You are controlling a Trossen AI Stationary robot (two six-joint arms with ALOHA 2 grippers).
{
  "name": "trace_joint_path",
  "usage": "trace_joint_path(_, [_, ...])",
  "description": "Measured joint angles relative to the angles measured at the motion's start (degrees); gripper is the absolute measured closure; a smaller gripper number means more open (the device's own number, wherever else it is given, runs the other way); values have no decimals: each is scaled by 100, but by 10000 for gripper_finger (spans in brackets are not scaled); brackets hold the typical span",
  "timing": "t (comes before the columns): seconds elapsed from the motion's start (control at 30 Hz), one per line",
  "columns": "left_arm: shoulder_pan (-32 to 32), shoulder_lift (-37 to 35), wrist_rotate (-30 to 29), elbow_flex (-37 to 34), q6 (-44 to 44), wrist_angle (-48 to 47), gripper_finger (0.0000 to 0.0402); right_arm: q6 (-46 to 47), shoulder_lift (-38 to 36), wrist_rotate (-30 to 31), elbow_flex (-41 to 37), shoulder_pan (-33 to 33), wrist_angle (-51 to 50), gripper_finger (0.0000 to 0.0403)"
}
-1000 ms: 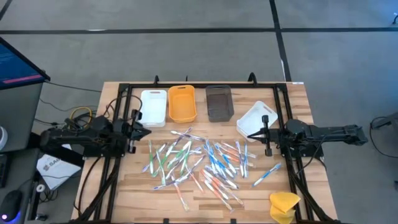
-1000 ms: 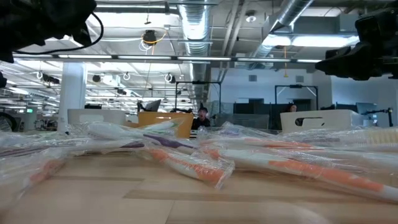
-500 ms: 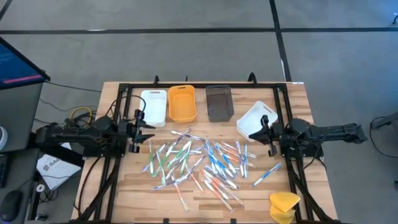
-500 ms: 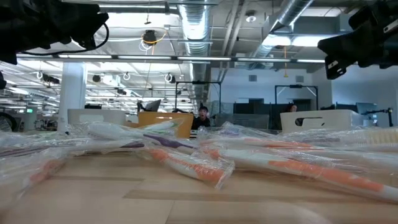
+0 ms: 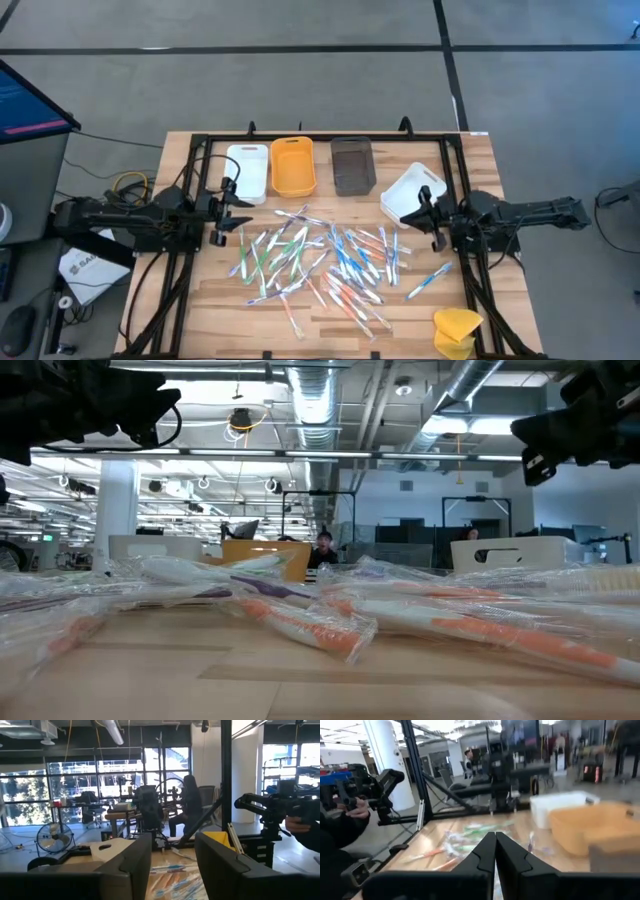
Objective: Pick & Place Toothbrushes
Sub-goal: Put the blue toothbrush into the left white bin
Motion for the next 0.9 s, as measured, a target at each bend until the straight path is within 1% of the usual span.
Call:
trace_joint_path(0.03, [0, 2, -2, 0, 1, -1, 259, -335, 4, 1, 1, 2, 79, 394])
trace_joint_path(0.1, [0, 0, -26, 0, 1, 12, 261, -1286, 22, -1, 4, 11, 157, 393])
trace_joint_path(0.17, [-2, 0, -162, 0, 1, 16, 262, -2032, 22, -1, 4, 8, 255, 396])
trace_joint_path(0.23, [0, 0, -315, 0, 1, 18, 264, -2241, 22, 1, 4, 8, 390, 401])
trace_joint_path(0.33, [-1, 0, -483, 0, 1, 23, 265, -2104, 21, 9, 62, 8, 771, 399])
trace_joint_path(0.4, [-1, 0, -483, 0, 1, 25, 266, -2038, 20, 50, 284, 8, 660, 389])
trace_joint_path(0.5, [0, 0, -485, 0, 1, 25, 265, -2120, 60, 194, 774, 12, 20, 364])
trace_joint_path(0.63, [-2, 0, -509, 0, 1, 36, 264, -2218, 454, 517, 1546, 64, -948, 326])
trace_joint_path(0.73, [-1, 0, -507, 0, -43, 36, 264, -2136, 968, 819, 2272, 263, -1989, 300])
trace_joint_path(0.9, [0, 0, -507, 0, -10, 36, 269, -1217, 2146, 1564, 3598, 850, -3478, 270])
